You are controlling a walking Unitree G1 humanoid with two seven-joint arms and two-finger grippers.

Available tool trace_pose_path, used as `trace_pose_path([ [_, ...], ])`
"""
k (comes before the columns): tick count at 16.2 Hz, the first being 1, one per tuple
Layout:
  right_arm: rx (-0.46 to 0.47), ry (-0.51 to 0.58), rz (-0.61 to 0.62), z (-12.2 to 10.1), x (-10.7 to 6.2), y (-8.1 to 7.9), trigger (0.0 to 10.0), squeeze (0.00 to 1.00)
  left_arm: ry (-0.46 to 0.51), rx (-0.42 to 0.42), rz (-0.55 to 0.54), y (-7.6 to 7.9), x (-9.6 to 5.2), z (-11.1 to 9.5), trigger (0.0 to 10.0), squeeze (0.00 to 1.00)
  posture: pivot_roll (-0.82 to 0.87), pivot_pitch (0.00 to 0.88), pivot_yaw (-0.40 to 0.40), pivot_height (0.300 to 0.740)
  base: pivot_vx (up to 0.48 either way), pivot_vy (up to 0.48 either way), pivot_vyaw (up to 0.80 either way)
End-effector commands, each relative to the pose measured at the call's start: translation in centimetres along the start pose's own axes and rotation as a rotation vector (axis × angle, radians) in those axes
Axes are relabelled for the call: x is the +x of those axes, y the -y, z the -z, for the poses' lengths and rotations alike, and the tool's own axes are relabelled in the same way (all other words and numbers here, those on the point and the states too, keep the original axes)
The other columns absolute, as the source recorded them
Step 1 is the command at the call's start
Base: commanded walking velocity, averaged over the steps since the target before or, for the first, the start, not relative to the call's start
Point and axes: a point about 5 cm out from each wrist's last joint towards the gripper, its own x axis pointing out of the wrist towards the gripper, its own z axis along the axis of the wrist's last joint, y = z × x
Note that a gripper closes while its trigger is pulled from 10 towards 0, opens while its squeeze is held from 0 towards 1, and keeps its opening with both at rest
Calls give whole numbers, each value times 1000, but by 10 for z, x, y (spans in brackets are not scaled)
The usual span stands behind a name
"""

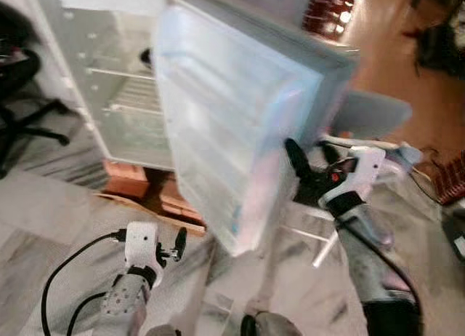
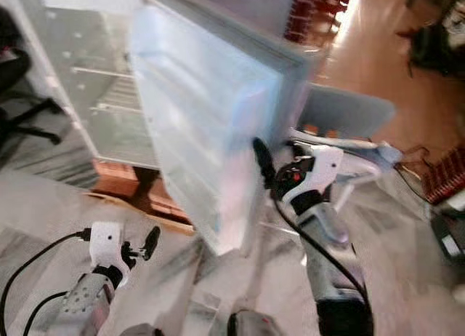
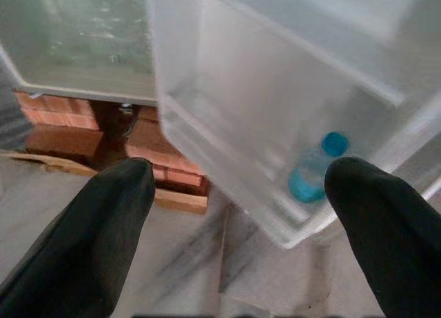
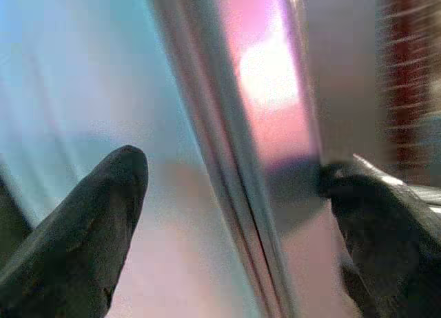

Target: Restocking fridge

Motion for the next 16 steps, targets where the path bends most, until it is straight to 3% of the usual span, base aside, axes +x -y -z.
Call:
trace_pose_path([
  [1, 69, 30, -322, -13, 12, -46, 10000, 0, -4, 0, 10, 3, 0, -1, 10000, 0, 50, 86, -51, 740, 0, 0, 0],
  [3, 223, -34, -561, -18, -9, -64, 10000, 0, -21, 0, 14, 3, -1, 1, 10000, 0, 56, 84, -57, 740, 0, 0, 0],
  [6, 229, -237, -504, 5, -40, -28, 10000, 0, -59, 2, 2, -2, -9, 6, 10000, 0, 74, 86, -67, 740, 0, 0, 0],
  [8, 242, -297, -498, 8, -52, -20, 10000, 0, -37, -10, -103, -17, -22, 10, 10000, 0, 89, 92, -77, 740, 0, 0, 0],
  [10, 232, -349, -488, 15, -57, -14, 10000, 0, -12, 20, -225, -36, -43, 16, 10000, 0, 109, 98, -88, 740, 0, 0, 0],
  [12, 227, -363, -479, 21, -53, -12, 10000, 0, -13, 32, -281, -47, -55, 22, 10000, 0, 125, 99, -93, 740, 0, 0, 0],
  [15, 141, -336, -340, 31, -40, -1, 10000, 0, 46, 183, -246, -53, -44, 11, 10000, 0, 131, 96, -95, 740, 0, 0, 0],
  [16, 48, -309, -244, 32, -34, 5, 10000, 0, 94, 190, -212, -53, -33, -1, 10000, 0, 129, 92, -96, 740, 0, 0, 0],
])
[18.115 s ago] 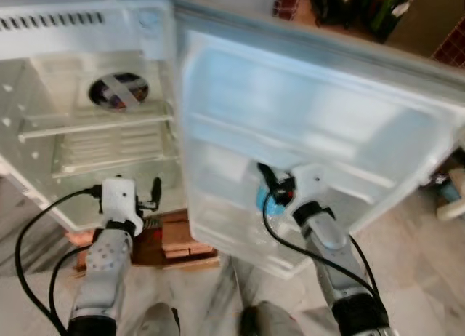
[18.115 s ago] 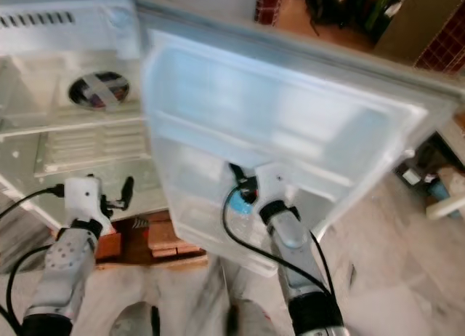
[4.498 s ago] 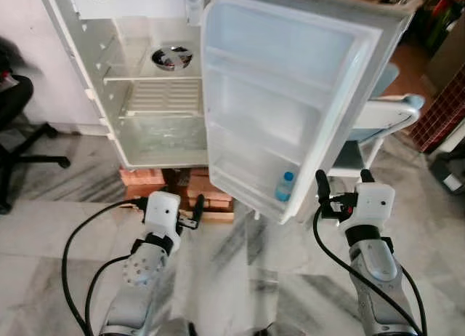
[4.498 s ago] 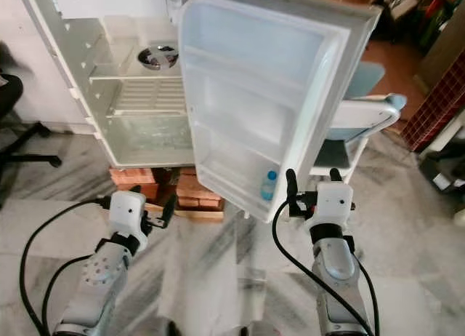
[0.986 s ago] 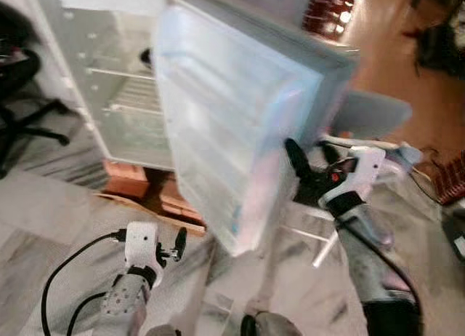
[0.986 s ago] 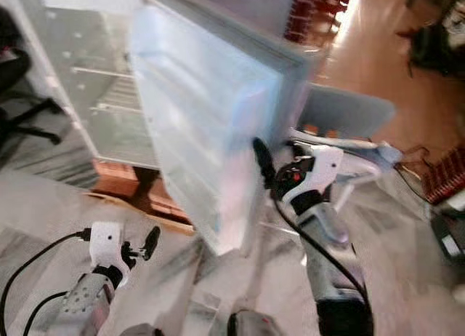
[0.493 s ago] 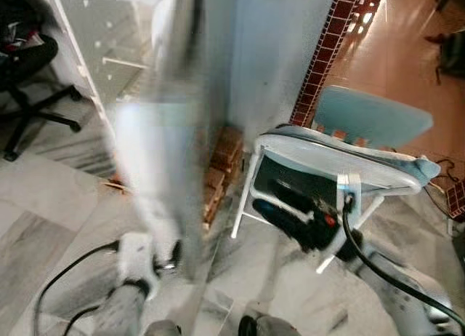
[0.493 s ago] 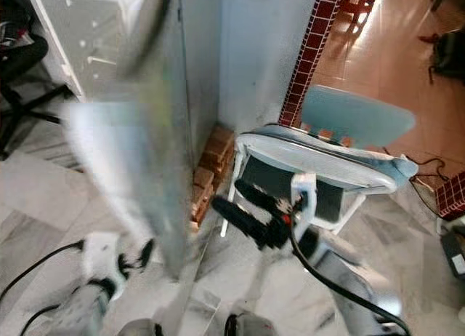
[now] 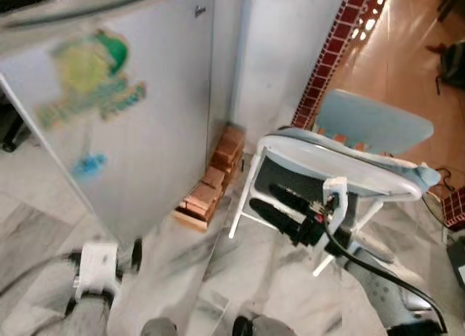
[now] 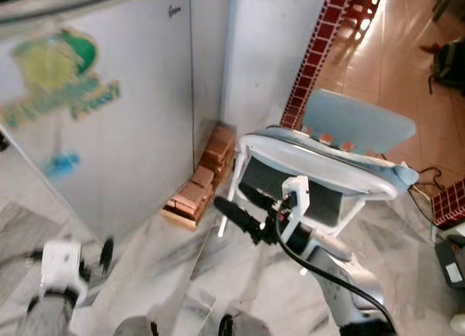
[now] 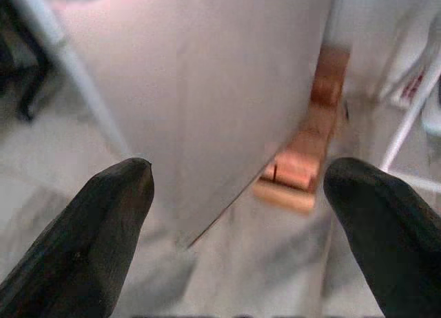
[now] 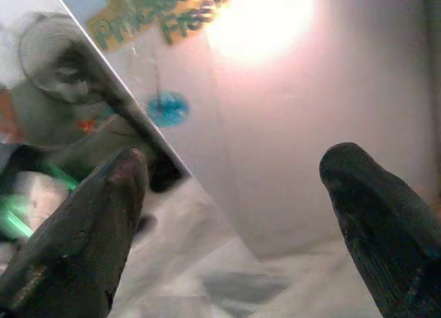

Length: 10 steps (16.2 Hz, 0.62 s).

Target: Restocking fridge

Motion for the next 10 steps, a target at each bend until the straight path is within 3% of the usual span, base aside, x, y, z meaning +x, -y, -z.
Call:
trace_pose_path([
  [1, -91, 23, 145, -3, -1, 12, 10000, 0, 41, 19, 37, 4, 7, -8, 10000, 0, 124, 90, -94, 740, 0, 0, 0],
  [3, -206, 125, 389, -8, 0, 22, 10000, 0, 140, 68, 63, 7, 26, -35, 10000, 0, 101, 81, -81, 740, 0, 0, 0],
  [5, -320, 133, 581, -5, -6, 27, 10000, 0, 198, 99, 80, 13, 34, -49, 10000, 0, 87, 79, -74, 740, 0, 0, 0],
  [10, -441, 136, 753, 7, -16, 28, 10000, 0, 206, 66, 97, 22, 41, -57, 10000, 0, 68, 68, -63, 740, 0, 433, 0],
])
